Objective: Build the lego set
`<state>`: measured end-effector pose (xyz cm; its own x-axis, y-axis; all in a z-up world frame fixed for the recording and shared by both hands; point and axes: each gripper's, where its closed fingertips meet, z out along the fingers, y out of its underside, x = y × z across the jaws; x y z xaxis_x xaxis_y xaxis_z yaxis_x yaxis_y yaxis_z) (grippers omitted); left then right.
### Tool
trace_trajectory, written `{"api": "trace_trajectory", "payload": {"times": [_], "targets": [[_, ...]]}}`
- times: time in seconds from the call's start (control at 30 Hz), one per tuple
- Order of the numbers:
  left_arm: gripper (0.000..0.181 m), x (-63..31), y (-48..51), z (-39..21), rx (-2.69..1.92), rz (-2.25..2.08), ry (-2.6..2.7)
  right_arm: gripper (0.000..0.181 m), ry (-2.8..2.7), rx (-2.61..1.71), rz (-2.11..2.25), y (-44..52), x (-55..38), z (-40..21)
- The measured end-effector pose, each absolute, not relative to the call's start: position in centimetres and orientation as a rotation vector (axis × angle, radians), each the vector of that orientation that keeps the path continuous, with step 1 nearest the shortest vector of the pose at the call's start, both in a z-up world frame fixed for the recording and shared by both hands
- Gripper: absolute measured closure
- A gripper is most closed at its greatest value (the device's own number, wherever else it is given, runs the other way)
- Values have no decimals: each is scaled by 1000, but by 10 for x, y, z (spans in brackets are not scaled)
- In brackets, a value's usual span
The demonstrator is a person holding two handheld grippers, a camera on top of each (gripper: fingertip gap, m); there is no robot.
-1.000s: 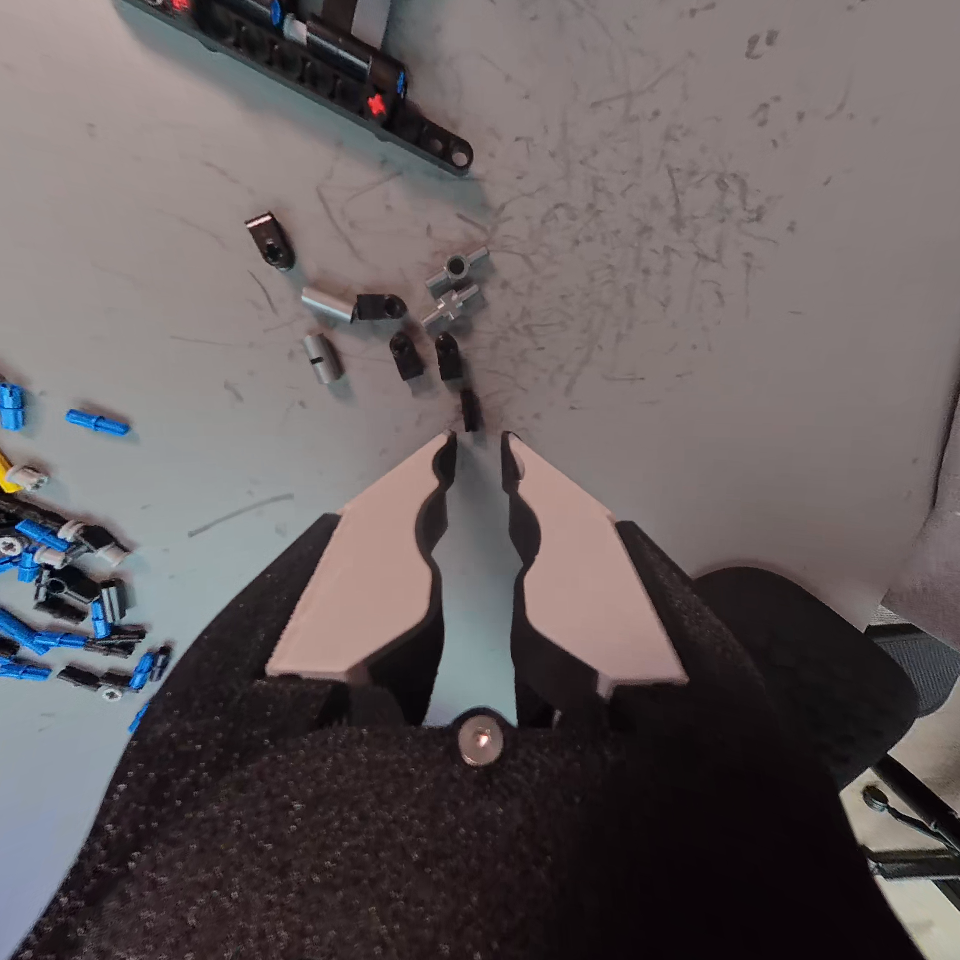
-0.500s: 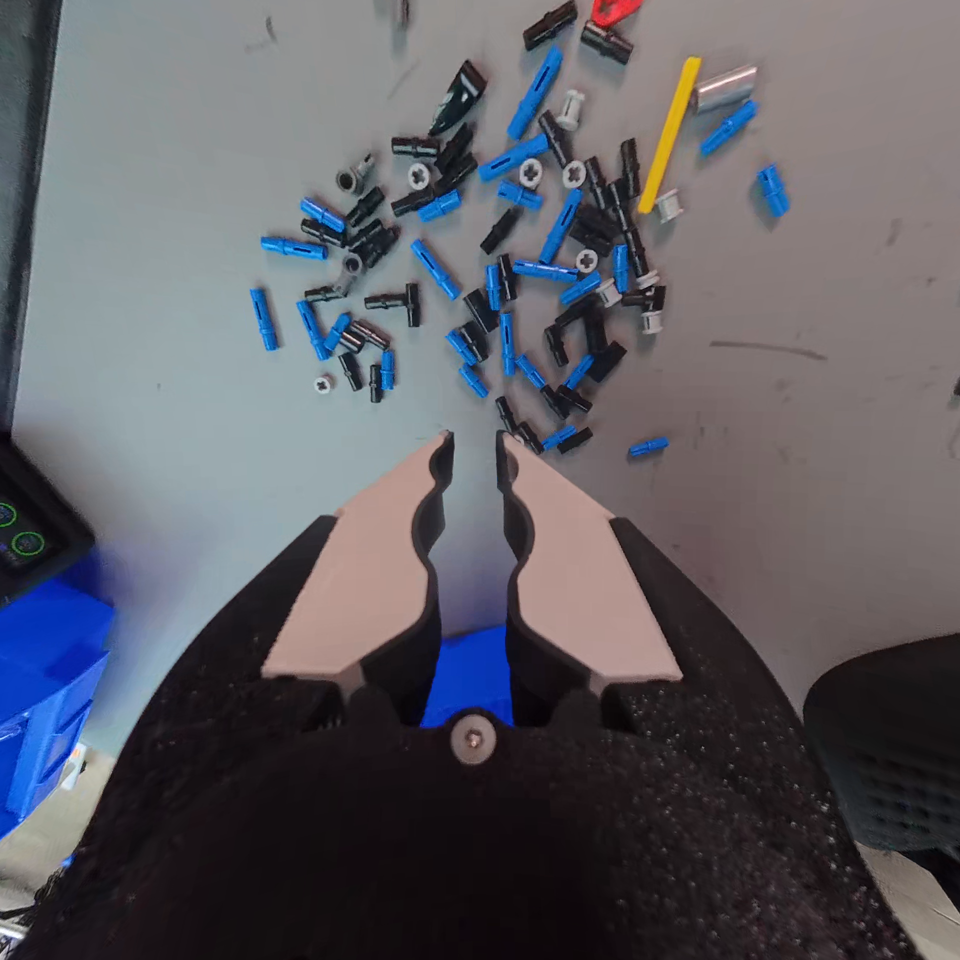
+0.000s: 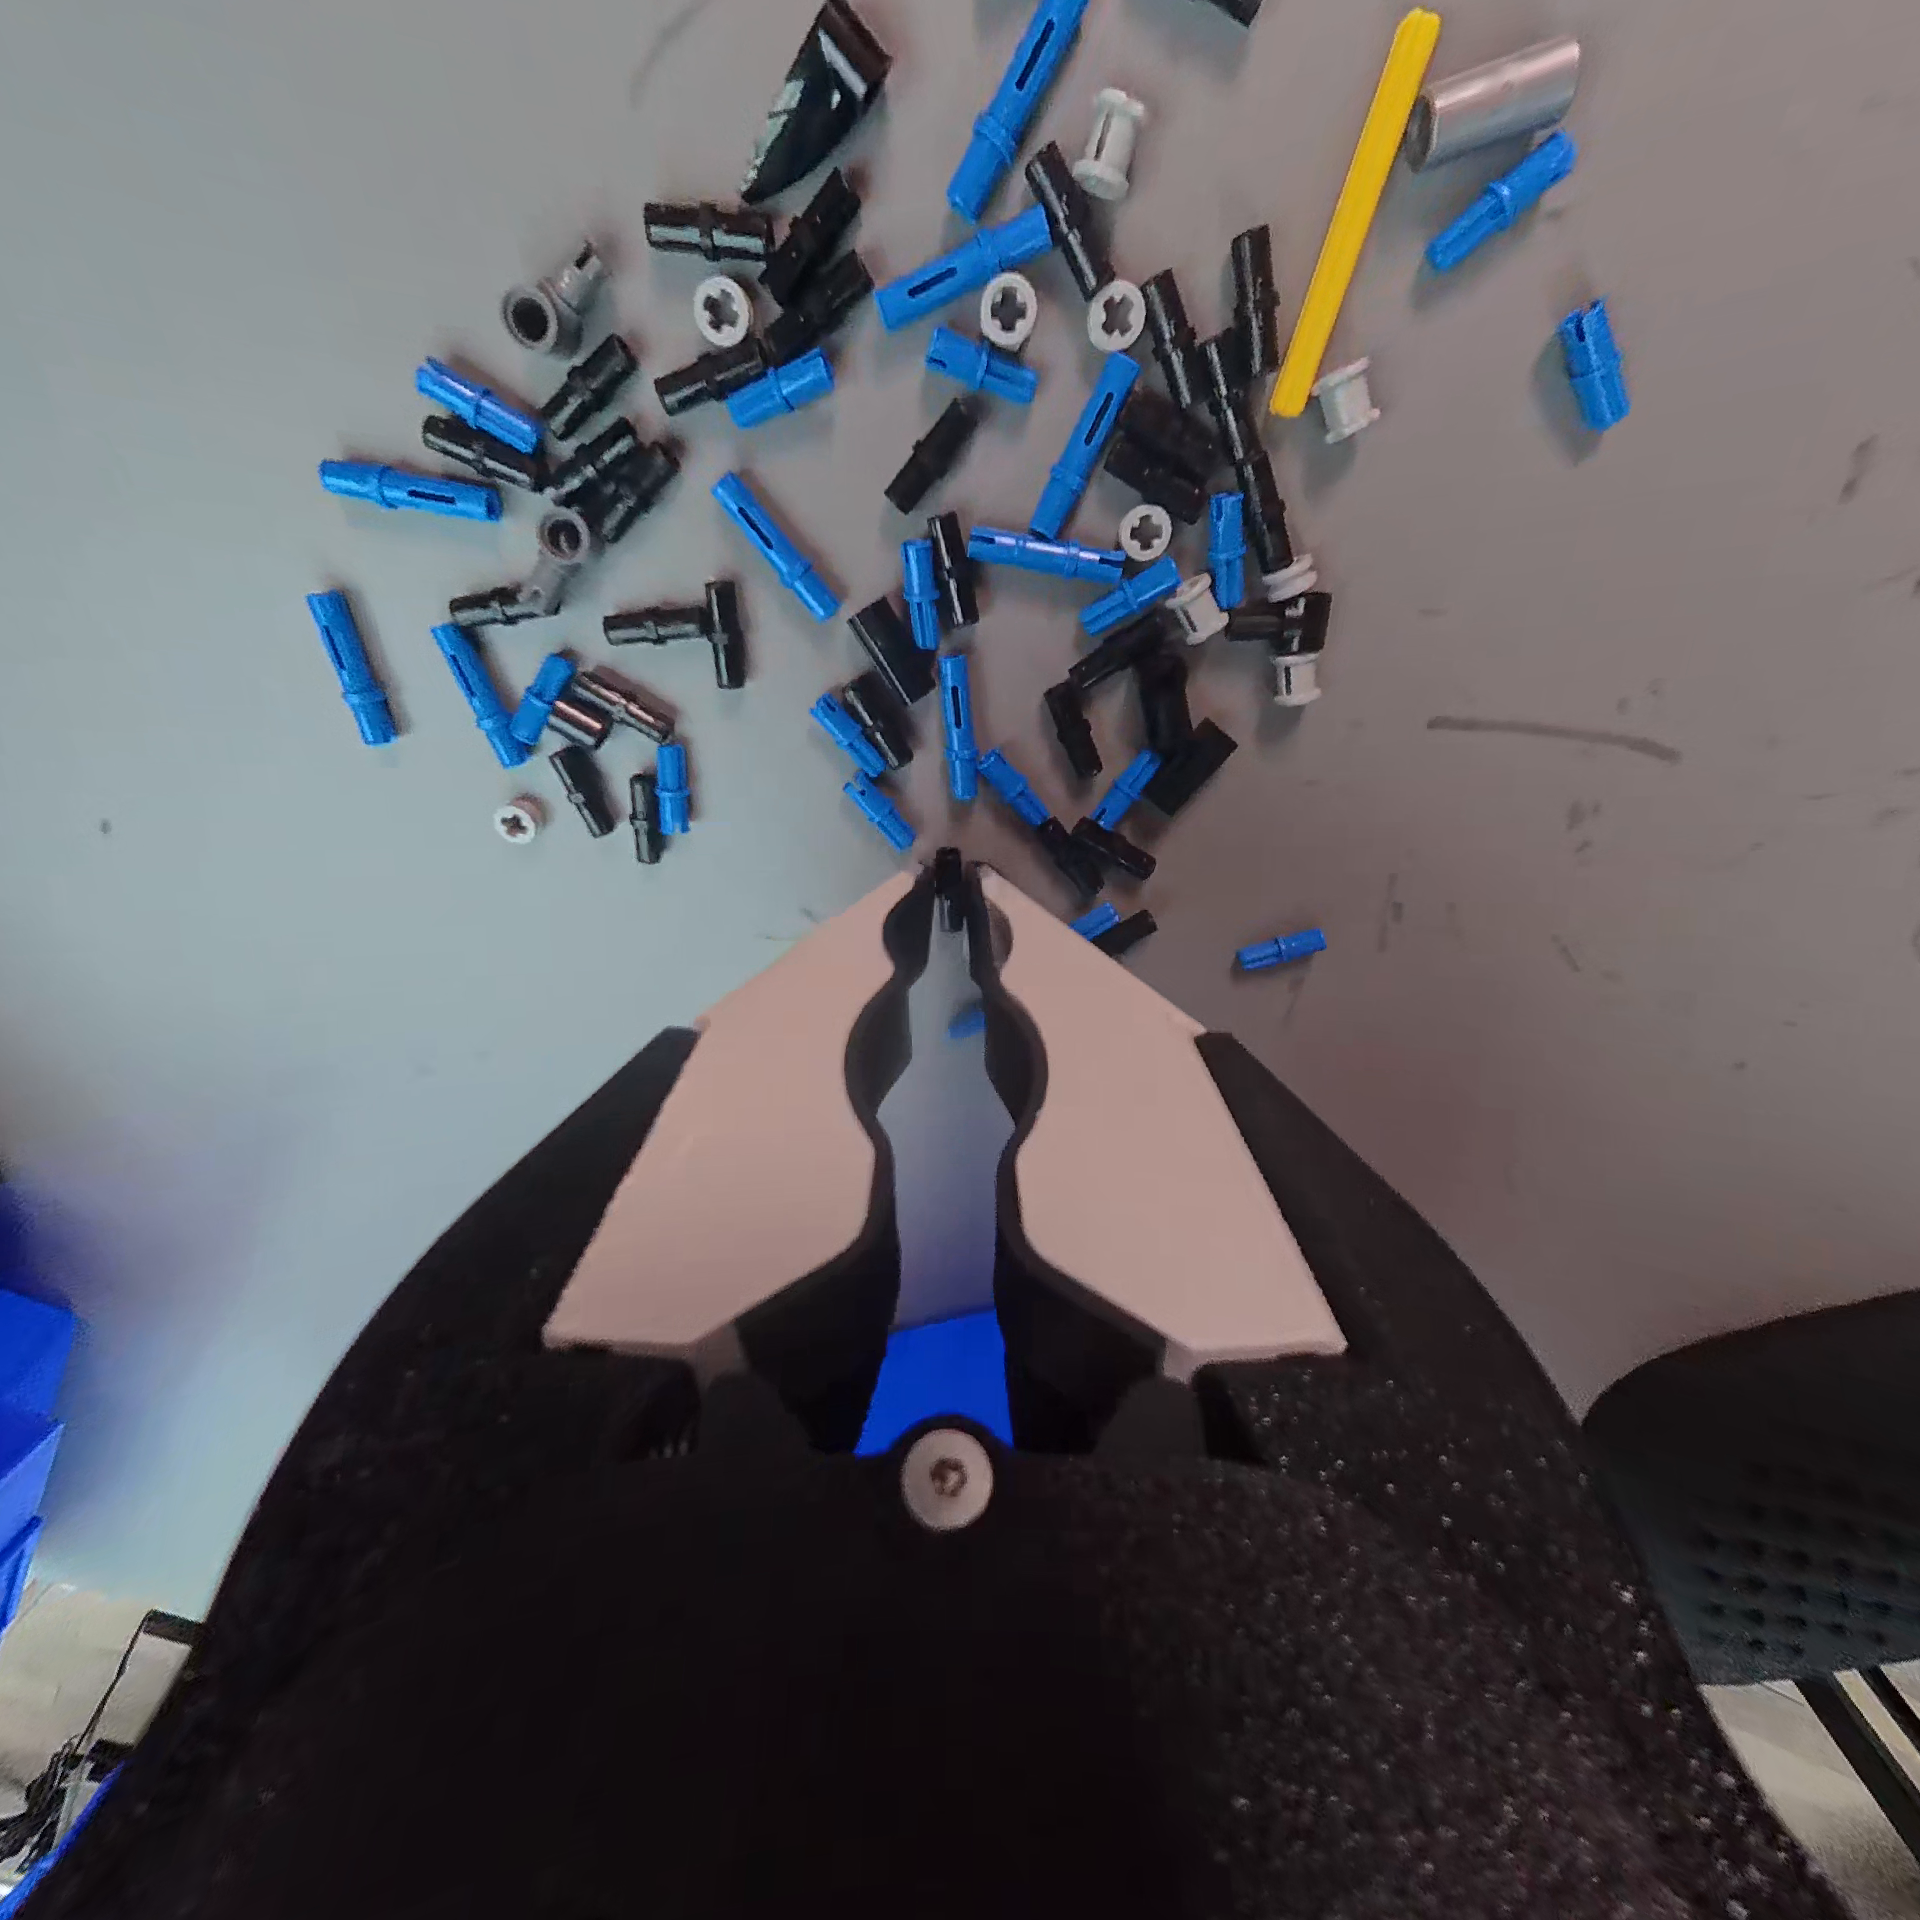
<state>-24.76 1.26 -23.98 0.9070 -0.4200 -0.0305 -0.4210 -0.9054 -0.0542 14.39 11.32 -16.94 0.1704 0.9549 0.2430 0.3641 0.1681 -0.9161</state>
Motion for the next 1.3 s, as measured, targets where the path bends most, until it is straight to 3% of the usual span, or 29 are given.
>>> {"api": "trace_trajectory", "payload": {"times": [0.2, 0.37, 0.5, 0.67, 0.83, 0.93, 1.1, 1.13, 1.2, 1.3], "targets": [[175, -232, 19, -221, -2889, 51, 729, 146, -1381, -1389, 708, 113, 144, -169], [175, -122, -7, -191, -2639, -213, 1028, 146, -1378, -1392, 705, 114, 143, -170], [175, -48, -41, -204, -2498, -313, 1218, 146, -1371, -1390, 694, 114, 142, -169], [175, -20, -58, -226, -2430, -360, 1222, 144, -1370, -1391, 694, 112, 142, -169], [157, -13, -54, -222, -2363, -404, 1104, 132, -1292, -1385, 887, 106, 146, -140], [153, -9, -42, -201, -2242, -443, 967, 115, -1409, -1416, 1001, 83, 144, -137], [148, -44, -7, -190, -2142, -297, 722, 79, -1780, -1493, 627, 75, 114, -191], [147, -51, -5, -193, -2150, -291, 685, 81, -1849, -1481, 570, 74, 108, -202], [148, -60, -5, -199, -2153, -321, 609, 117, -1963, -1457, 494, 76, 99, -215], [149, -66, -9, -202, -2127, -353, 539, 126, -2113, -1372, 508, 77, 101, -211]]}}
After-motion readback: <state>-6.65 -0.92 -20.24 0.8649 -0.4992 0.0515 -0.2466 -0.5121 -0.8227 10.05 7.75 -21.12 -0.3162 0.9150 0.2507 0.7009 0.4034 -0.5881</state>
